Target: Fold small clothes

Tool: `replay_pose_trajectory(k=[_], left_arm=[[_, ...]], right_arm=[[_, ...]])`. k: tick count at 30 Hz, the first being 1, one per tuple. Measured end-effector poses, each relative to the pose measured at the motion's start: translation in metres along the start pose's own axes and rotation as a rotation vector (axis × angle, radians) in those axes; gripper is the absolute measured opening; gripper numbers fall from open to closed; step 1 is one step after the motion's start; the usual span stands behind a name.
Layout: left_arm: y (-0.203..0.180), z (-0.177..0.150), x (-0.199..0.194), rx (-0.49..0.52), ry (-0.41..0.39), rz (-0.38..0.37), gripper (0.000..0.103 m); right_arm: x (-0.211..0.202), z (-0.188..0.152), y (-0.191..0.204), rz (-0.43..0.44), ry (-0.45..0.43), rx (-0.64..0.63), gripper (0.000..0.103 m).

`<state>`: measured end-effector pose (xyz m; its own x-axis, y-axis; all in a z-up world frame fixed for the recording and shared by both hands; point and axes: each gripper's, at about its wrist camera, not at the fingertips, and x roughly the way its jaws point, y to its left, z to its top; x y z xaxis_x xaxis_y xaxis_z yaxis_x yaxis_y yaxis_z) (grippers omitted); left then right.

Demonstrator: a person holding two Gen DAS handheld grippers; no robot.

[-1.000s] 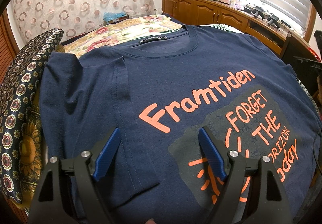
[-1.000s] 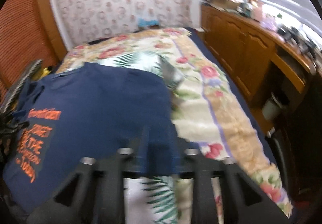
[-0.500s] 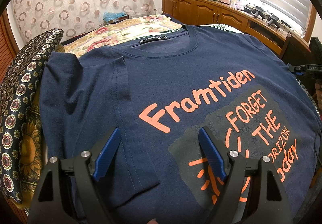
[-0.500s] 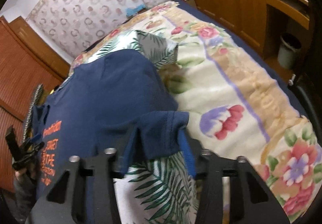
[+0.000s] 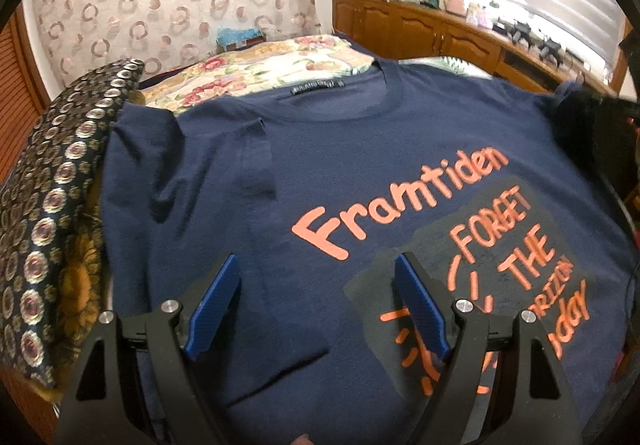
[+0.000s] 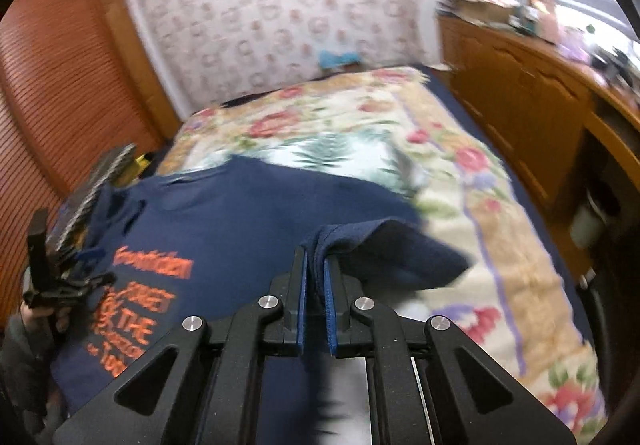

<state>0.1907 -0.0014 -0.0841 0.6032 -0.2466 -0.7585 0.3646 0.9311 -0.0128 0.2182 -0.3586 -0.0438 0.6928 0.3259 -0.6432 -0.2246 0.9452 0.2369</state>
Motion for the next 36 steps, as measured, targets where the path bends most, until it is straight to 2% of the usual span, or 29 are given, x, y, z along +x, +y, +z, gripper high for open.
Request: replay_pose_trajectory(k=[5,11,14,15,17,19,24,28,33,35,36], left_arm=[[0.003,0.001,-0.020,-0.036,-0.054,-0.016,0.080],[0.006,0.003,-0.030,-0.061,-0.094,-0.038,0.080],[0.006,0.003,-0.032,-0.073,-0.104,-0.046,0.080],[0.004,0.004,-0.032,-0.076,-0.106,-0.048,0.080],[0.002,0.004,-0.032,-0.081,-0.106,-0.050,0.080],[0.000,0.004,-0.031,-0.085,-0.105,-0.055,0.080],[-0.005,0.003,-0.030,-0.087,-0.103,-0.062,0.080],[-0.008,0.002,-0.029,-0.088,-0.100,-0.066,0.080],[-0.010,0.000,-0.027,-0.089,-0.091,-0.064,0.080],[-0.011,-0.001,-0.026,-0.089,-0.088,-0.063,0.080],[-0.012,-0.001,-0.026,-0.088,-0.086,-0.062,0.080]], right_arm=[[0.031,-0.012,0.045,0.054,0.082,-0.099,0.005],[0.056,-0.037,0.053,0.067,0.161,-0.077,0.010],[0.054,-0.042,0.052,0.059,0.184,-0.069,0.026],[0.052,-0.043,0.052,0.049,0.185,-0.069,0.031],[0.042,-0.041,0.051,0.042,0.171,-0.074,0.031],[0.032,-0.038,0.048,0.015,0.150,-0.078,0.040],[0.011,-0.023,0.025,-0.105,0.071,-0.070,0.050],[0.020,-0.015,-0.004,-0.229,0.062,-0.089,0.050],[0.047,-0.014,-0.030,-0.234,0.124,-0.077,0.049],[0.057,-0.015,-0.034,-0.232,0.150,-0.084,0.042],[0.060,-0.015,-0.035,-0.235,0.160,-0.088,0.032]])
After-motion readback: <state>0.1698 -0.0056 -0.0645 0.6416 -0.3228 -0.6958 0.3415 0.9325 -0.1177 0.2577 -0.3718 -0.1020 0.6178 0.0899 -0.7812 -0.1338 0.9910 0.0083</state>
